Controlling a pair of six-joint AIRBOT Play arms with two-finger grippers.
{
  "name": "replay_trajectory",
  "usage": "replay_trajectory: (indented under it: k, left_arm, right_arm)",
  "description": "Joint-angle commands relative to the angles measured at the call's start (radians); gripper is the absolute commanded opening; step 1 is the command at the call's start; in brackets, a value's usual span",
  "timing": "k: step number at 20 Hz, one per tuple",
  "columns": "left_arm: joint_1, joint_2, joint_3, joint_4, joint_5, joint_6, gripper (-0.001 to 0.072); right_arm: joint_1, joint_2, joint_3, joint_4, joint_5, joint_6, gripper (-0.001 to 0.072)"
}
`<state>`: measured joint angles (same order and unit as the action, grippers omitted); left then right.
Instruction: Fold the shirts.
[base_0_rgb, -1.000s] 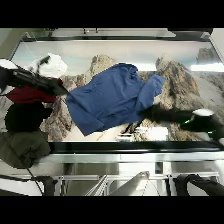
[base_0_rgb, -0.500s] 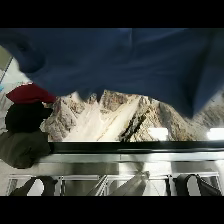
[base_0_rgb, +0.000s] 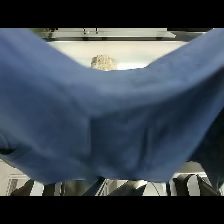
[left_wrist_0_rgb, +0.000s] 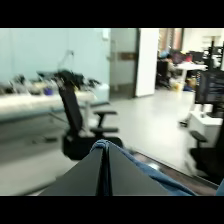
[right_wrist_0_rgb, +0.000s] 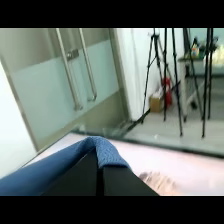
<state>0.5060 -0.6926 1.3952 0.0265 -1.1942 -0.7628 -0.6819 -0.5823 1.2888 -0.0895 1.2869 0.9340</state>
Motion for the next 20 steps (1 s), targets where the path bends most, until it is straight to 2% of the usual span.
replay_trajectory:
  k: [1, 4, 6, 8, 10, 11, 12, 13, 14, 16, 17, 19, 20]
  left_arm:
    - [-0.151, -0.197, -0.050, 0.091, -0.028, -0.004, 0.0015]
    - [-0.346, -0.427, -0.050, 0.272, 0.092, -0.004, 0.0014]
    - [-0.436, -0.589, -0.036, 0.362, 0.209, -0.003, 0.0015]
    - [-0.481, -0.777, 0.065, 0.444, 0.235, -0.002, 0.0014]
    - [-0.490, -0.958, 0.205, 0.452, 0.235, -0.003, 0.0013]
    - [-0.487, -1.025, 0.270, 0.452, 0.229, -0.005, 0.0015]
    - [-0.476, -1.081, 0.330, 0.452, 0.222, -0.030, 0.0093]
    - [-0.466, -1.125, 0.388, 0.453, 0.205, -0.071, 0.0412]
    - [-0.443, -1.149, 0.432, 0.454, 0.171, -0.097, 0.0704]
    - [-0.378, -1.157, 0.499, 0.500, 0.051, -0.183, 0.0712]
    - [-0.344, -1.147, 0.526, 0.576, -0.019, -0.258, 0.0712]
    - [-0.288, -1.114, 0.540, 0.755, -0.170, -0.396, 0.0711]
    - [-0.269, -1.098, 0.527, 0.813, -0.245, -0.433, 0.0711]
  right_arm:
    - [0.052, -0.092, -0.124, -0.047, 0.044, 0.008, 0.0017]
    - [0.162, -0.220, -0.311, -0.108, -0.043, -0.029, 0.0018]
    - [0.238, -0.342, -0.412, -0.140, -0.191, -0.085, 0.0018]
    - [0.294, -0.510, -0.448, -0.138, -0.364, -0.180, 0.0017]
    - [0.308, -0.689, -0.440, -0.034, -0.486, -0.276, 0.0018]
    - [0.306, -0.764, -0.421, 0.037, -0.505, -0.337, 0.0041]
    - [0.296, -0.835, -0.388, 0.093, -0.501, -0.385, 0.0282]
    - [0.281, -0.882, -0.351, 0.109, -0.492, -0.394, 0.0467]
    - [0.258, -0.914, -0.308, 0.101, -0.464, -0.395, 0.0479]
    - [0.194, -0.923, -0.229, 0.019, -0.372, -0.396, 0.0479]
    - [0.156, -0.914, -0.195, -0.037, -0.323, -0.390, 0.0479]
    - [0.071, -0.880, -0.158, -0.153, -0.219, -0.285, 0.0480]
    - [0.026, -0.859, -0.158, -0.186, -0.162, -0.243, 0.0479]
